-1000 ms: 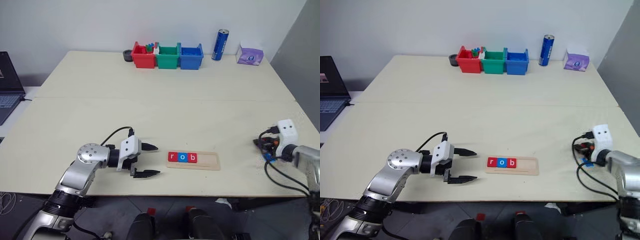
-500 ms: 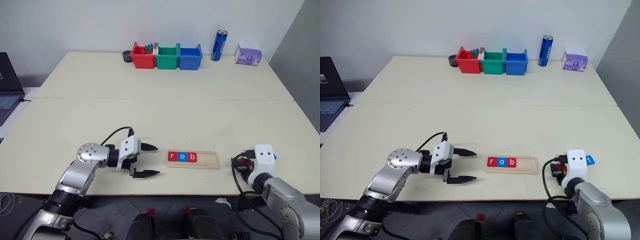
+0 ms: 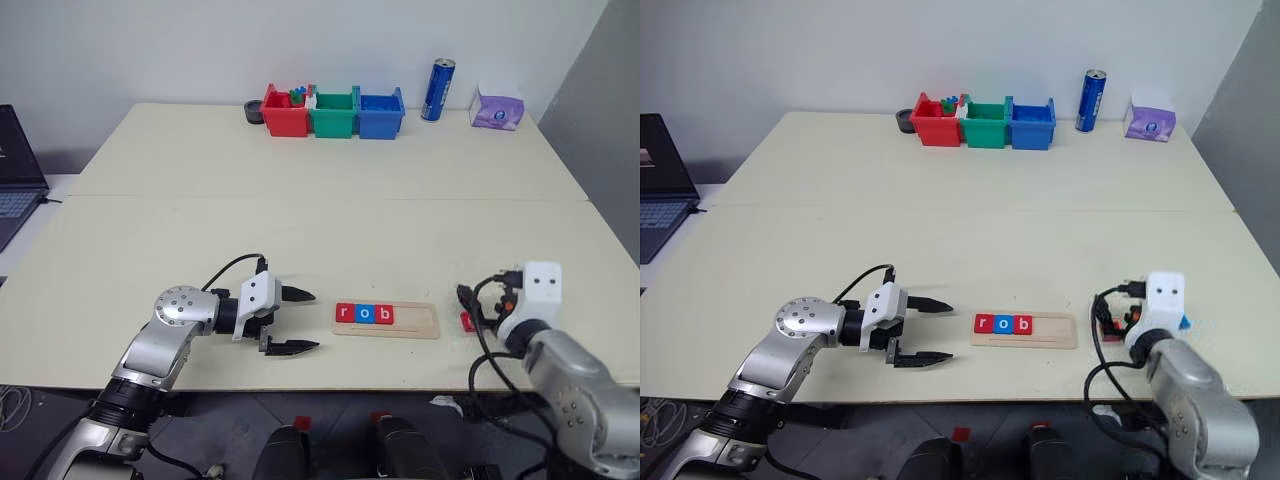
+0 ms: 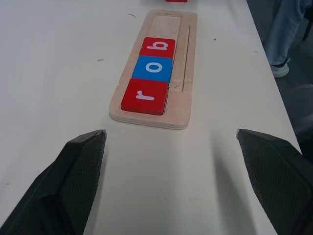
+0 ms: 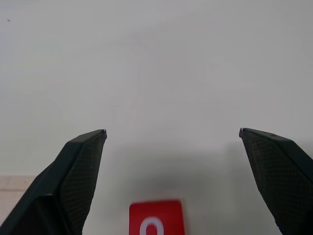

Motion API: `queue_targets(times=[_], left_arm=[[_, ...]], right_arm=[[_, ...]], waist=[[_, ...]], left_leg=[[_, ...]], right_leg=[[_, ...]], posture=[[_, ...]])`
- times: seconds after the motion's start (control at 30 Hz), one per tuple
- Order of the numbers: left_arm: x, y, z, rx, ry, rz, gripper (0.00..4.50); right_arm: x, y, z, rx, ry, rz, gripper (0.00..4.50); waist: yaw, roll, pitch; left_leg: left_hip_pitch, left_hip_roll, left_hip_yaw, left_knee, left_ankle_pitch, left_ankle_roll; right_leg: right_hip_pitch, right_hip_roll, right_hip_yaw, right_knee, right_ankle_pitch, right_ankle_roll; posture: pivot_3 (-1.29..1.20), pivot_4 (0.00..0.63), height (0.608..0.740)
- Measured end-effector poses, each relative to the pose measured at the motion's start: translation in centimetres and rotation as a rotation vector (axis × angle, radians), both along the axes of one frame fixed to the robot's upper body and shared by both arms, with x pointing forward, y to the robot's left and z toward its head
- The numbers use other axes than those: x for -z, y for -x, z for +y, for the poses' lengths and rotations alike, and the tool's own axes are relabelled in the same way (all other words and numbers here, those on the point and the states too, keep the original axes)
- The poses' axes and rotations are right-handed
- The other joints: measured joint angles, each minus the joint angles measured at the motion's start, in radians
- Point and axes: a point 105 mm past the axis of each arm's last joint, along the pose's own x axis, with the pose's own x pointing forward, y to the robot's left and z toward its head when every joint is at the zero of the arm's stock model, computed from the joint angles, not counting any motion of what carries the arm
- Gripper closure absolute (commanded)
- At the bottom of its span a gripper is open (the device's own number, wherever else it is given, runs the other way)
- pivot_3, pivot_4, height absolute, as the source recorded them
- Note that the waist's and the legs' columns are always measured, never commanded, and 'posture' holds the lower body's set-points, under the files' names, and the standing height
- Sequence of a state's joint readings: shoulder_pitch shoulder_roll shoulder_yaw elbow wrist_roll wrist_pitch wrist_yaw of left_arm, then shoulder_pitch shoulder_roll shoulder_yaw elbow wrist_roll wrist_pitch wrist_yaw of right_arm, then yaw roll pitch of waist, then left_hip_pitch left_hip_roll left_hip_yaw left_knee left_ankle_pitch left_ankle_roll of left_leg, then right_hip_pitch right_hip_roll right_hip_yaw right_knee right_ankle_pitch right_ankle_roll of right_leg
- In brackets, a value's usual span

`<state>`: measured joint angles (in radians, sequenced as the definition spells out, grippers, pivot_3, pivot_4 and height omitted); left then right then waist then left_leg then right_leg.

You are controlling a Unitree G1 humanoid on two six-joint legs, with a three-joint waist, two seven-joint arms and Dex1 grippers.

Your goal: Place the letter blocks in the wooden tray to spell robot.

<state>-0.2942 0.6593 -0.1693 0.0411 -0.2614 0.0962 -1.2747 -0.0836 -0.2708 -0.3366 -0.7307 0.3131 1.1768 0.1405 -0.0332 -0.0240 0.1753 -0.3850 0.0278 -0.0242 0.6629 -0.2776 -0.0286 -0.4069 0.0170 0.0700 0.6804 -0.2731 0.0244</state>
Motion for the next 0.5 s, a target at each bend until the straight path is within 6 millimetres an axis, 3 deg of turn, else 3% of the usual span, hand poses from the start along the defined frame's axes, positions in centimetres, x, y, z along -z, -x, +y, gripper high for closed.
queue_targets(times=[0.13, 0.27, 0.37, 0.5], left_arm=[[0.0, 0.0, 0.0, -0.001, 0.000, -0.001, 0.00], [0.1, 0.0, 0.0, -0.001, -0.003, 0.001, 0.00], [0.1, 0.0, 0.0, -0.002, -0.005, 0.001, 0.00], [0.0, 0.0, -0.1, 0.000, -0.005, -0.001, 0.00]], right_arm=[[-1.0, 0.6, -0.1, -0.260, 0.153, 0.055, 0.03], [-0.2, 2.5, 0.5, -0.585, 0.307, 0.174, 0.03], [1.6, 3.9, 0.4, -0.807, 0.401, 0.285, 0.03], [2.3, 2.8, -0.2, -0.898, 0.433, 0.285, 0.03]], waist=[[0.001, 0.000, 0.000], [0.002, 0.000, 0.001], [0.000, -0.001, 0.002], [-0.003, -0.002, 0.003]], left_leg=[[-0.001, 0.000, 0.001, 0.000, 0.000, 0.000], [-0.002, -0.001, 0.001, 0.000, 0.000, 0.000], [-0.001, -0.001, 0.002, 0.000, 0.000, 0.000], [0.000, -0.001, 0.002, 0.001, 0.000, 0.000]], right_leg=[[0.000, 0.000, -0.001, -0.001, 0.000, 0.000], [0.000, 0.000, -0.002, -0.002, -0.001, 0.001], [0.001, 0.000, -0.002, -0.001, -0.001, 0.001], [0.001, 0.000, -0.001, 0.000, 0.000, 0.001]], posture=[[0.00, 0.150, 0.740], [0.00, 0.150, 0.740], [0.00, 0.150, 0.740], [0.00, 0.150, 0.740]])
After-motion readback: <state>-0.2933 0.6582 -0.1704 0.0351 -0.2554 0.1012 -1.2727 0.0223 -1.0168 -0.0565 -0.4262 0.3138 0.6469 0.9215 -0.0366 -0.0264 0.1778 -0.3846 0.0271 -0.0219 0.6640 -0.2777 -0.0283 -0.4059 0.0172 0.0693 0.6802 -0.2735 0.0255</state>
